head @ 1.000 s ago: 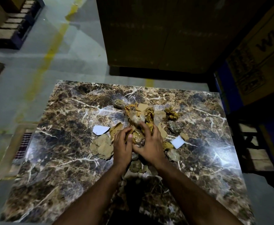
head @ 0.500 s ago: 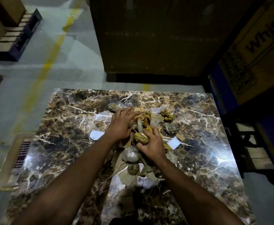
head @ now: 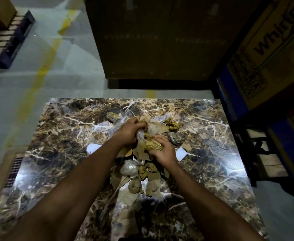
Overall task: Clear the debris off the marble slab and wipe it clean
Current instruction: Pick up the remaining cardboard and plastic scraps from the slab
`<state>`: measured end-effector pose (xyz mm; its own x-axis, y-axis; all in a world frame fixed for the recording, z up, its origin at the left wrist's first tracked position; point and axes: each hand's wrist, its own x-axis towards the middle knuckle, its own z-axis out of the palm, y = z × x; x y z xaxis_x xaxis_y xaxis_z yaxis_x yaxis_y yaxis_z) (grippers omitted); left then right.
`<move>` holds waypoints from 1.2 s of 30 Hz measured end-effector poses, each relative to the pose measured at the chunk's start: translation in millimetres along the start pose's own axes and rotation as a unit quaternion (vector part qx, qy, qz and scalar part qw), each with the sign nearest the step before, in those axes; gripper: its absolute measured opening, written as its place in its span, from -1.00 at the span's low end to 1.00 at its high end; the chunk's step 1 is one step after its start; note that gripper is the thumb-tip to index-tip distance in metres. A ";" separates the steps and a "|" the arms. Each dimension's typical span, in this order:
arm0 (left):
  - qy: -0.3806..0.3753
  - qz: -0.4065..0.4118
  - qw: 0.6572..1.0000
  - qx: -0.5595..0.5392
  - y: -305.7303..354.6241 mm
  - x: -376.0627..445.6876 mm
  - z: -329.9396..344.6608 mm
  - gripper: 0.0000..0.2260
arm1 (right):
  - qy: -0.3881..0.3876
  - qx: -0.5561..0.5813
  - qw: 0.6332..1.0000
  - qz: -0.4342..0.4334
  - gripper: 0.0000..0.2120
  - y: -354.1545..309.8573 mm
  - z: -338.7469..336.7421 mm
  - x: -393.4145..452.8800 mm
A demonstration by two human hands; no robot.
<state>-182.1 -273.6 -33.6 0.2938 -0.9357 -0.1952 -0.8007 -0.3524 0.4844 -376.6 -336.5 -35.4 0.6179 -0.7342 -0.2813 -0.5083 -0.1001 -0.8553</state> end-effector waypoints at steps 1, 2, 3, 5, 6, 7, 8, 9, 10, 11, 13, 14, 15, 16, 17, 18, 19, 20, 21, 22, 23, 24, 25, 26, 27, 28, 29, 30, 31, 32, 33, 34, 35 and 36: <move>0.004 -0.005 1.000 -0.004 0.5 -0.3 -1.5 -0.40 | 0.006 0.045 0.998 0.034 -0.54 -1.4 -1.1 1.2; 0.010 -0.007 1.000 -0.005 1.1 -1.0 -2.8 -0.43 | 0.010 0.091 0.993 0.068 -0.52 -3.2 -1.9 2.0; 0.023 -0.010 1.000 -0.006 1.8 -1.9 -4.1 -0.46 | 0.015 0.136 0.986 0.100 -0.49 -5.2 -3.1 2.6; 0.075 -0.027 0.996 -0.028 2.7 -5.6 -7.1 -0.52 | 0.035 0.196 0.969 0.147 -0.49 -6.3 -8.2 6.0; 0.106 -0.041 0.992 -0.055 3.4 -8.7 -8.9 -0.55 | 0.043 0.215 0.963 0.160 -0.50 -7.0 -12.1 7.2; 0.132 -0.051 0.986 -0.087 3.3 -11.7 -10.3 -0.57 | 0.050 0.237 0.955 0.169 -0.52 -5.6 -16.1 9.2; 0.146 -0.058 0.981 -0.116 3.9 -15.1 -11.8 -0.59 | 0.055 0.268 0.946 0.172 -0.52 -6.2 -20.8 9.8; 0.151 -0.062 0.977 -0.140 5.4 -18.5 -13.8 -0.61 | 0.060 0.301 0.936 0.173 -0.51 -7.8 -25.1 10.6; 0.152 -0.067 0.973 -0.157 7.1 -21.7 -14.6 -0.60 | 0.069 0.337 0.922 0.178 -0.50 -10.2 -28.1 10.7; 0.159 -0.074 0.969 -0.172 9.9 -24.7 -14.9 -0.59 | 0.079 0.374 0.906 0.183 -0.47 -13.9 -31.0 10.0; 0.186 -0.109 0.956 -0.200 17.5 -29.8 -13.7 -0.58 | 0.107 0.424 0.876 0.201 -0.32 -15.3 -32.6 11.2; 0.198 -0.127 0.947 -0.216 22.1 -32.7 -11.9 -0.57 | 0.114 0.428 0.873 0.203 -0.28 -15.9 -32.3 11.7; 0.205 -0.136 0.941 -0.231 26.6 -35.7 -8.6 -0.56 | 0.113 0.416 0.880 0.198 -0.27 -16.7 -31.2 11.4; 0.207 -0.134 0.938 -0.243 31.7 -39.5 -5.6 -0.55 | 0.108 0.380 0.898 0.191 -0.29 -17.7 -29.4 10.2; 0.207 -0.132 0.936 -0.251 35.7 -42.7 -1.2 -0.52 | 0.108 0.323 0.923 0.178 -0.35 -19.1 -27.3 8.3; 0.211 -0.133 0.936 -0.250 40.2 -45.6 2.5 -0.49 | 0.113 0.264 0.943 0.165 -0.43 -20.8 -25.0 6.2; 0.219 -0.140 0.934 -0.245 44.5 -48.5 6.1 -0.47 | 0.119 0.217 0.957 0.150 -0.49 -22.3 -22.3 3.7; 0.228 -0.154 0.931 -0.241 48.7 -51.4 9.1 -0.49 | 0.126 0.190 0.964 0.134 -0.54 -23.1 -19.5 1.5; 0.235 -0.172 0.925 -0.245 53.0 -54.6 11.4 -0.51 | 0.132 0.173 0.970 0.112 -0.58 -23.2 -17.8 0.4; 0.241 -0.188 0.918 -0.254 57.3 -57.8 13.2 -0.53 | 0.139 0.155 0.974 0.091 -0.57 -23.7 -15.9 -0.1; 0.247 -0.196 0.912 -0.261 60.5 -60.3 16.1 -0.55 | 0.142 0.137 0.978 0.069 -0.56 -24.8 -14.8 -1.6; 0.252 -0.196 0.910 -0.264 63.3 -62.9 18.9 -0.57 | 0.141 0.124 0.981 0.049 -0.54 -26.1 -13.5 -3.9; 0.258 -0.189 0.908 -0.272 64.2 -65.0 21.7 -0.57 | 0.136 0.109 0.984 0.025 -0.55 -27.2 -11.2 -5.5; 0.266 -0.175 0.903 -0.289 64.8 -66.7 24.2 -0.58 | 0.130 0.101 0.986 0.001 -0.57 -29.2 -8.3 -6.7; 0.268 -0.171 0.896 -0.310 65.6 -67.9 24.9 -0.58 | 0.124 0.093 0.988 -0.016 -0.57 -30.8 -4.3 -8.2; 0.265 -0.167 0.889 -0.335 68.4 -69.4 23.9 -0.58 | 0.120 0.091 0.988 -0.027 -0.56 -31.9 0.0 -9.6; 0.263 -0.158 0.883 -0.355 72.1 -71.4 23.6 -0.59 | 0.122 0.087 0.988 -0.027 -0.56 -33.7 3.0 -10.4; 0.261 -0.146 0.880 -0.369 77.0 -73.5 22.5 -0.60 | 0.127 0.092 0.987 -0.016 -0.57 -36.3 4.2 -9.8; 0.259 -0.132 0.877 -0.383 81.6 -75.7 21.4 -0.62 | 0.132 0.100 0.986 0.004 -0.60 -37.8 4.2 -8.8; 0.258 -0.118 0.874 -0.395 85.0 -77.3 21.2 -0.63 | 0.132 0.112 0.985 0.018 -0.63 -37.2 4.0 -8.1; 0.254 -0.102 0.867 -0.415 87.0 -77.9 21.3 -0.64 | 0.132 0.113 0.985 0.017 -0.69 -40.2 2.6 -9.9; 0.250 -0.078 0.862 -0.435 89.9 -78.7 20.7 -0.64 | 0.141 0.098 0.985 -0.006 -0.78 -44.2 1.3 -12.3; 0.248 -0.059 0.859 -0.444 92.5 -79.1 20.3 -0.64 | 0.154 0.087 0.984 -0.029 -0.84 -46.6 0.4 -14.8; 0.248 -0.046 0.858 -0.447 96.5 -81.2 18.4 -0.64 | 0.165 0.075 0.982 -0.048 -0.85 -47.0 -0.7 -15.6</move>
<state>-292.9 -231.4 13.3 0.6984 -0.7156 0.0125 -0.1072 -0.0872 0.9904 -362.8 -320.9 9.5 0.4178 -0.9064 -0.0614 -0.3481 -0.0973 -0.9324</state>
